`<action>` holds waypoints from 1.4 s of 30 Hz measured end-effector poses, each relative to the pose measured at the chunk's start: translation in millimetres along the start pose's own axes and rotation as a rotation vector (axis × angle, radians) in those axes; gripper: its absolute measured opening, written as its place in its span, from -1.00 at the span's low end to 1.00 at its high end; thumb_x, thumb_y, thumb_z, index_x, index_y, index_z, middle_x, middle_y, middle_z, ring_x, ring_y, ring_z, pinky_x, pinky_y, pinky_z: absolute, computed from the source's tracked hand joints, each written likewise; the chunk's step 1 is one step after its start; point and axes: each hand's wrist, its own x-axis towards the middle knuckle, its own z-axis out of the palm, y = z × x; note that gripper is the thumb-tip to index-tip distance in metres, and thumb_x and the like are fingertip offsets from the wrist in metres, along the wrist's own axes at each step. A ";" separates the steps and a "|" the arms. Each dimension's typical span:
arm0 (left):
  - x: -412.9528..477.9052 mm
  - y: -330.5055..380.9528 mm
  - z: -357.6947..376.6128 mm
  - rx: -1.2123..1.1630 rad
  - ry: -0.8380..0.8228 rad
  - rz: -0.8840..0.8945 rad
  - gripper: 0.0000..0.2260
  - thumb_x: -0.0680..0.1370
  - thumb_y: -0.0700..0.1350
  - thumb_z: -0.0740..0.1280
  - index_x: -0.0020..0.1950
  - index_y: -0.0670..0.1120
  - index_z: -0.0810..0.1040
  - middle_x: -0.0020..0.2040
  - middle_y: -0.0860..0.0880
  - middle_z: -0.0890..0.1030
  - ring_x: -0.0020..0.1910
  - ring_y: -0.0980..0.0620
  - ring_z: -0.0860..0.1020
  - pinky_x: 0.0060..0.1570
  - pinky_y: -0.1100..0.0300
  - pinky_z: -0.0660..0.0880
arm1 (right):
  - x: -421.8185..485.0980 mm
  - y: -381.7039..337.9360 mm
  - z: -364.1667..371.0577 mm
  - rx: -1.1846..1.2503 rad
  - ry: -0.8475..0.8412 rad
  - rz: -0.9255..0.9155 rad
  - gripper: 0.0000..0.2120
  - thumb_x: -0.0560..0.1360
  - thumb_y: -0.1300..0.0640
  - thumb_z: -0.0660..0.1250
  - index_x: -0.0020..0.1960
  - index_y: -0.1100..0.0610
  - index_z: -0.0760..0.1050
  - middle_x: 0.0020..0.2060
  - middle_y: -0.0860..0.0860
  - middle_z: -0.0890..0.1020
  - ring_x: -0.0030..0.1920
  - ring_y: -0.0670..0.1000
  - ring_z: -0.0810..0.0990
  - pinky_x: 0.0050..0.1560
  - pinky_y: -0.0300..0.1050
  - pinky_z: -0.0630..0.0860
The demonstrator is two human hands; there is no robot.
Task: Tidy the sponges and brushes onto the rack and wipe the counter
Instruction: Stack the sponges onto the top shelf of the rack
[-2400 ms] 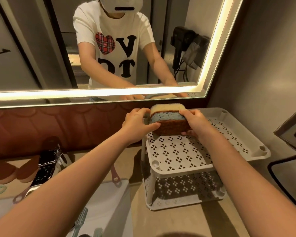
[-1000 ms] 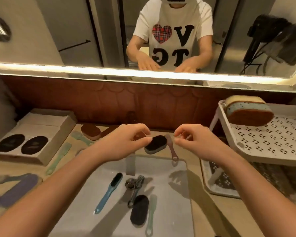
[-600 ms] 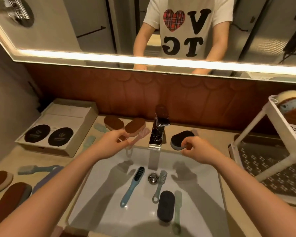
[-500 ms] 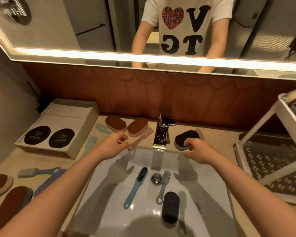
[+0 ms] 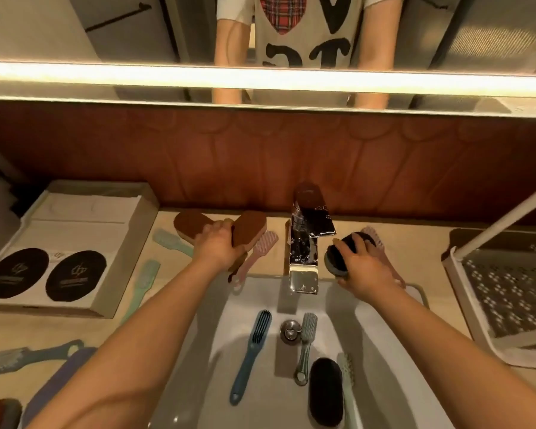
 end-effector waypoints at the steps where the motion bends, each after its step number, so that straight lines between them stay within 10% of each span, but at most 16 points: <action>1: 5.4 3.1 0.8 0.058 -0.002 -0.010 -0.50 0.50 0.13 0.28 0.36 -0.07 0.30 0.33 -0.12 0.42 0.31 -0.16 0.32 0.20 -0.01 0.30 | 2.7 -1.1 1.8 -0.004 0.001 0.000 -0.25 0.48 0.04 0.33 0.51 -0.06 -0.04 0.51 0.13 -0.01 0.48 0.27 0.03 0.28 0.17 0.40; 16: 21.2 12.7 13.4 0.073 0.091 -0.085 -0.51 0.51 0.17 0.22 0.27 -0.16 0.36 0.28 -0.18 0.46 0.29 -0.18 0.34 0.17 0.02 0.28 | 18.1 -9.2 16.4 0.043 0.020 0.021 -0.44 0.48 0.09 0.35 0.39 0.11 0.17 0.51 0.14 -0.05 0.51 0.25 -0.14 0.33 0.21 0.36; 26: -53.6 0.9 -14.5 -0.940 0.100 -0.195 -0.54 0.44 0.00 0.42 0.27 -0.15 0.43 0.12 -0.08 0.52 0.08 -0.05 0.49 0.05 0.11 0.44 | -34.7 8.8 1.9 0.487 0.354 0.057 -0.58 0.37 0.11 0.46 0.11 0.04 0.31 0.21 0.09 0.37 0.21 0.16 0.41 0.10 0.17 0.48; 36: -172.7 -2.6 -30.2 -1.482 -0.002 -0.184 -0.65 0.45 -0.17 0.40 0.22 -0.08 0.48 0.08 -0.05 0.57 0.04 0.02 0.56 0.04 0.15 0.52 | -142.4 17.8 -21.2 1.115 0.607 -0.004 -0.68 0.49 0.22 0.33 0.20 0.06 0.35 0.04 -0.01 0.46 -0.06 -0.18 0.49 -0.19 -0.49 0.46; 42: -206.3 11.5 -20.6 -1.377 -0.037 -0.104 -0.55 0.33 -0.12 0.50 0.19 -0.05 0.51 0.12 -0.08 0.59 0.12 -0.07 0.56 -0.01 0.15 0.53 | -166.0 4.2 -20.8 1.575 0.448 0.120 -0.77 0.53 0.10 0.28 0.17 0.04 0.38 0.12 0.06 0.49 0.08 0.06 0.56 -0.12 -0.01 0.63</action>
